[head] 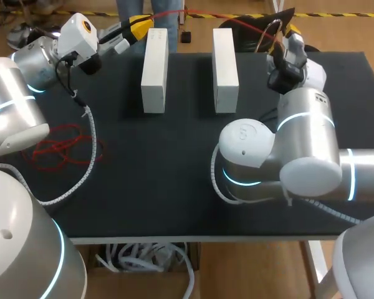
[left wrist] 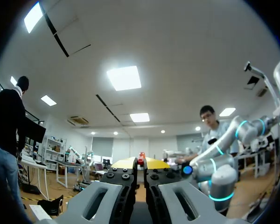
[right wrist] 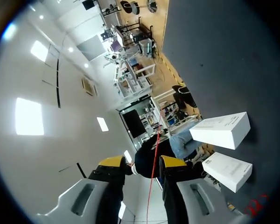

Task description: Grab the tape and strap the tape.

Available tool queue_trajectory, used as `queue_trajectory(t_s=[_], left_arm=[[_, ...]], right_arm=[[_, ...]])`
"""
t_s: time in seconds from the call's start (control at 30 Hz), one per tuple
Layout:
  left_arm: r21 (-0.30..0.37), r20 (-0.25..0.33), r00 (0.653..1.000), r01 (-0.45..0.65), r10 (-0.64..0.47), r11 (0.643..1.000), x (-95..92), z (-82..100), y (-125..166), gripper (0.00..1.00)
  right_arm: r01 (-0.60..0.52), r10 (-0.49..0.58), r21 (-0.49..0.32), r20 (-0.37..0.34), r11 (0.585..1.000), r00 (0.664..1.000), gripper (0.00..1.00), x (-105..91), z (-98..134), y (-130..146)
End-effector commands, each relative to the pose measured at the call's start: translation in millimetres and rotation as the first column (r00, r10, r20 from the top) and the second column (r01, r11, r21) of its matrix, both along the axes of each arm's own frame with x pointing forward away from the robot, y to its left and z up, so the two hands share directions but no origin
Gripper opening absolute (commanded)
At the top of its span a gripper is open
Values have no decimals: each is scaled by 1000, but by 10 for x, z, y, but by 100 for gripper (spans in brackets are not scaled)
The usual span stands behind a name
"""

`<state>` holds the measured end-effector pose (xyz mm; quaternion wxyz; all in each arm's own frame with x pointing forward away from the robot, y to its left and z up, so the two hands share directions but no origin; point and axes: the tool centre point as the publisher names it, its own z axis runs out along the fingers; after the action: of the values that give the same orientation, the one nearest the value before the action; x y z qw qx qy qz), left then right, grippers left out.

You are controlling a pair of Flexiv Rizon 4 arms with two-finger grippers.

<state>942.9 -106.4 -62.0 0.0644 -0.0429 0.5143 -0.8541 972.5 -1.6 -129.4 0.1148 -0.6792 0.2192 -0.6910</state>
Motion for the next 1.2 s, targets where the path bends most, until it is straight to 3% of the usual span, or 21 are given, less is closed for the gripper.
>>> queue_trajectory(t_s=[0.03,0.07,0.33,0.7,1.2], left_arm=[[-1,0,1000,-3,3,1000,-5,1,-5,0],[-1,0,1000,-3,3,1000,-5,1,-5,0],[-1,0,1000,-3,3,1000,-5,1,-5,0],[-1,0,1000,-3,3,1000,-5,1,-5,0],[-1,0,1000,-3,3,1000,-5,1,-5,0]], right_arm=[[1,-1,-1,-5,1000,1000,4,-9,17,-7],[1,-1,-2,-5,1000,1000,0,-10,17,-7],[2,-2,-25,-7,1000,1000,0,-8,11,-19],[-32,31,-191,-9,981,999,0,-36,15,25],[-29,30,-188,3,982,1000,0,-41,22,34]])
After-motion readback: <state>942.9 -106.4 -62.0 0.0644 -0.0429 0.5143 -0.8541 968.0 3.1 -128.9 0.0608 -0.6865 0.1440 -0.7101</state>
